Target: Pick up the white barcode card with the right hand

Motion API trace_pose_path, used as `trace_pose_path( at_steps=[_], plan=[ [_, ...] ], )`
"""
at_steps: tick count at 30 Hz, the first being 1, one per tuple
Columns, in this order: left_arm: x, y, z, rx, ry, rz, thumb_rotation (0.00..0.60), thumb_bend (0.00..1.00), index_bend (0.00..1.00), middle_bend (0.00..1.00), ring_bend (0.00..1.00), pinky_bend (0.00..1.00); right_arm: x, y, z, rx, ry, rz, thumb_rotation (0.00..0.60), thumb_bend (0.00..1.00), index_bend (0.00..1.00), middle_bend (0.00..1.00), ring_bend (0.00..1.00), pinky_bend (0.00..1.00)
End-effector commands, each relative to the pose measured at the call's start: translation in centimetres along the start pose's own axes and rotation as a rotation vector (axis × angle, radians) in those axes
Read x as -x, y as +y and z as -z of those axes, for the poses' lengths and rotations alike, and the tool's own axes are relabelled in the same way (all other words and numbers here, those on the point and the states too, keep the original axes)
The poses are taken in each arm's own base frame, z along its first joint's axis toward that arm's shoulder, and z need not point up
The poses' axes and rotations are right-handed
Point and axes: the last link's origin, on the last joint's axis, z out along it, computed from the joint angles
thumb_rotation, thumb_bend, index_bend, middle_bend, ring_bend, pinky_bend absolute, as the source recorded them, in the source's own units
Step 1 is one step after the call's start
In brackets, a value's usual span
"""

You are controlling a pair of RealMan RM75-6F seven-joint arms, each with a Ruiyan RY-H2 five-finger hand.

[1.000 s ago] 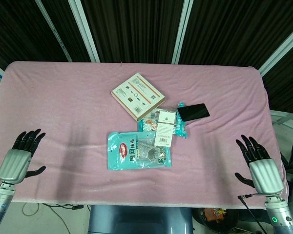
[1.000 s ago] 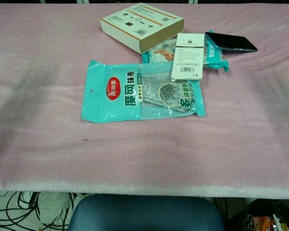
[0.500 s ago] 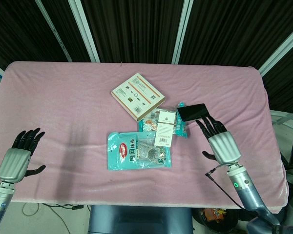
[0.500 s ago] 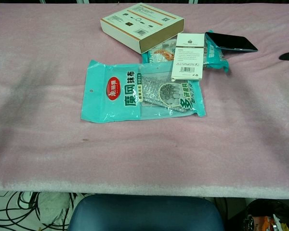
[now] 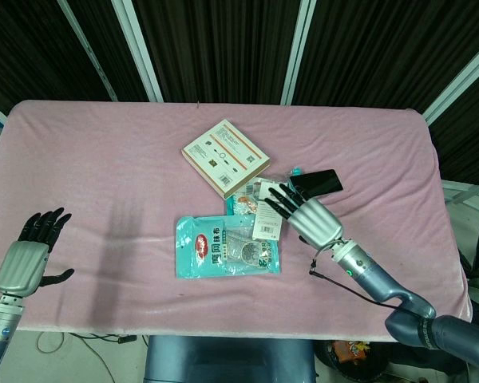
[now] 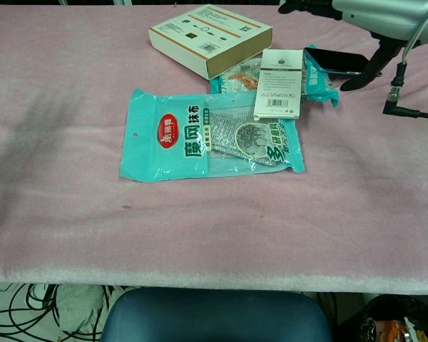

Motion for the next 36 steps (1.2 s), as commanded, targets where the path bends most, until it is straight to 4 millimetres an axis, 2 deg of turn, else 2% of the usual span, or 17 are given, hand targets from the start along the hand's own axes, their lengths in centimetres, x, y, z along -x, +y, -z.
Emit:
trace_pose_path(
  at_steps=[1, 9, 17, 23, 33, 36],
  plan=[
    [0.1, 0.0, 0.0, -0.003, -0.002, 0.0, 0.6, 0.0, 0.0, 0.0, 0.0, 0.0, 0.0, 0.4, -1.9, -0.124, -0.048, 0.066, 0.6, 0.1, 0.03, 0.06, 0.04, 0.2],
    [0.1, 0.0, -0.2, -0.015, -0.004, 0.004, 0.6, 0.0, 0.0, 0.0, 0.0, 0.0, 0.9, -0.7, -5.1, -0.274, -0.098, 0.171, 0.6, 0.09, 0.05, 0.04, 0.03, 0.2],
    [0.1, -0.1, -0.4, -0.027, -0.004, 0.022, 0.6, 0.0, 0.0, 0.0, 0.0, 0.0, 2.6, -0.7, -7.7, -0.294, -0.161, 0.3, 0.6, 0.07, 0.04, 0.0, 0.0, 0.2],
    [0.0, -0.2, -0.4, -0.029, -0.007, 0.029, 0.6, 0.0, 0.0, 0.0, 0.0, 0.0, 3.4, -0.3, -8.2, -0.292, -0.168, 0.381, 0.6, 0.07, 0.05, 0.0, 0.0, 0.2],
    [0.0, -0.2, -0.4, -0.032, -0.005, 0.033, 0.6, 0.0, 0.0, 0.0, 0.0, 0.0, 4.1, -0.4, -8.3, -0.28, -0.16, 0.419, 0.6, 0.07, 0.05, 0.0, 0.0, 0.2],
    [-0.1, -0.2, -0.4, -0.033, -0.005, 0.034, 0.6, 0.0, 0.0, 0.0, 0.0, 0.0, 4.4, -0.5, -8.4, -0.278, -0.166, 0.428, 0.6, 0.08, 0.08, 0.01, 0.0, 0.2]
  ],
)
